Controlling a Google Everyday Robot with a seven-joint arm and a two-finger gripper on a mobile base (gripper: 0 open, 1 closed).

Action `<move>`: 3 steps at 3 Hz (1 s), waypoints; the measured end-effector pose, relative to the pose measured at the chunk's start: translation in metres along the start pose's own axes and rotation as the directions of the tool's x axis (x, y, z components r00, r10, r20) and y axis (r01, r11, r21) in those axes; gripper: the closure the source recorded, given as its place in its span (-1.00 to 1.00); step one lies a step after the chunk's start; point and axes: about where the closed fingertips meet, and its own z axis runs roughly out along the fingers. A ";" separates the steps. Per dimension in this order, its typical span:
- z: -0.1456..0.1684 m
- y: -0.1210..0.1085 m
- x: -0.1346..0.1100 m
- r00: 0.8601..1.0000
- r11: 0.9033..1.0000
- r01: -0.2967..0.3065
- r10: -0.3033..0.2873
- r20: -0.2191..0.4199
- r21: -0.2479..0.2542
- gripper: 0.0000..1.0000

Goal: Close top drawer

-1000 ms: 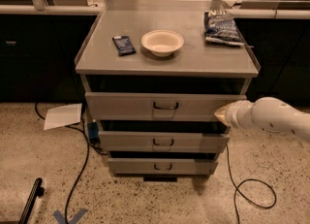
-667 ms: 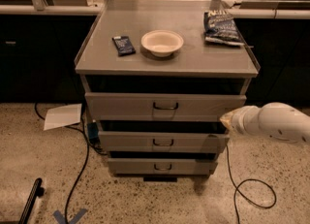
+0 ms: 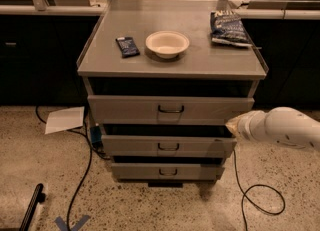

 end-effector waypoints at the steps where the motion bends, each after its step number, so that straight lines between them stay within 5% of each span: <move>1: 0.000 0.000 0.000 1.000 1.000 0.000 0.000 0.000 0.000 -0.31; 2: 0.000 0.000 0.000 1.000 1.000 0.000 0.000 0.000 0.000 -0.78; 3: 0.000 0.000 0.000 1.000 1.000 0.000 0.000 0.000 0.000 -1.00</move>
Offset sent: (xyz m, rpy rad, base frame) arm 0.0000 0.0000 0.0000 0.0000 0.0000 0.0000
